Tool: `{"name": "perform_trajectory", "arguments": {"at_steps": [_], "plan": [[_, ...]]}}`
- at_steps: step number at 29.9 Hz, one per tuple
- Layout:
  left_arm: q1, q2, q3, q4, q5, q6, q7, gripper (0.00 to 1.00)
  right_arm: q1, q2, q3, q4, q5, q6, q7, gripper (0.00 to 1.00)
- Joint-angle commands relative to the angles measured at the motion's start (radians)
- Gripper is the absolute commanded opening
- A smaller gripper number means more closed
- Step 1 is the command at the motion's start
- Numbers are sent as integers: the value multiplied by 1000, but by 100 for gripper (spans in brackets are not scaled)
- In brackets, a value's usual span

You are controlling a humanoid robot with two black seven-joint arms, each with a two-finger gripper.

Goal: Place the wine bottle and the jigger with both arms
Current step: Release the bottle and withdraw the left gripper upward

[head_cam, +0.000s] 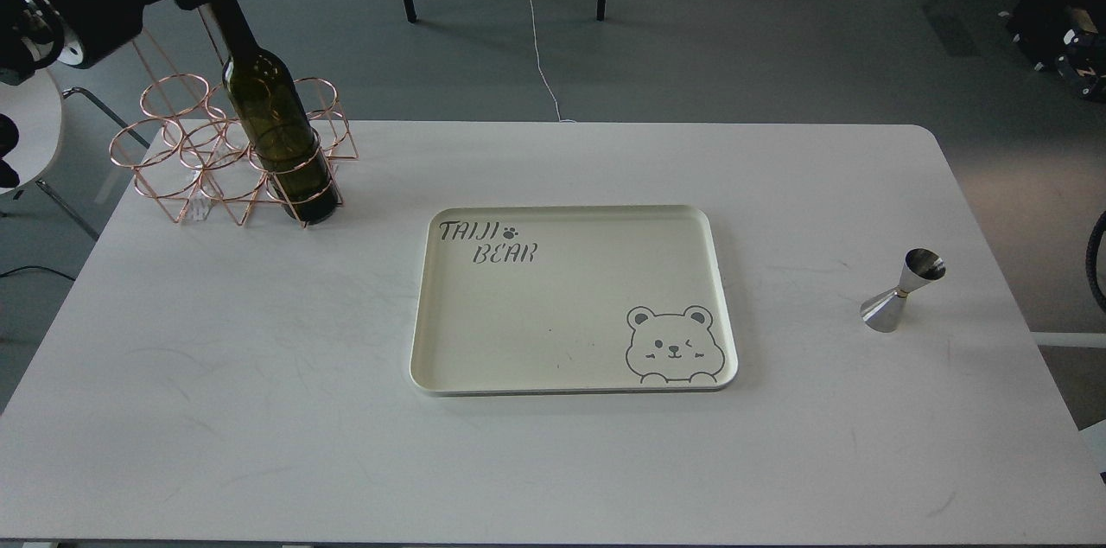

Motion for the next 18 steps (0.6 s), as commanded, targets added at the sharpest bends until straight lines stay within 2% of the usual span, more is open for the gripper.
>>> {"name": "perform_trajectory", "arguments": {"at_steps": [1, 6, 12, 15, 18], "plan": [[1, 41, -16, 3, -313, -3, -5, 98, -4, 2, 0, -3, 0, 0, 9, 99], [21, 92, -8, 6, -755, -43, 2, 98, -12, 2, 8, -28, 0, -4, 11, 99], [84, 64, -8, 83, -1041, -81, -7, 98, -20, 3, 15, -68, 3, -2, 8, 99], [115, 5, -9, 145, -1180, -145, -16, 98, -35, 5, 17, -68, 15, -1, 0, 99], [147, -52, -11, 250, -1335, -272, -30, 98, -55, 20, 17, -68, 89, 0, -4, 99]]}}
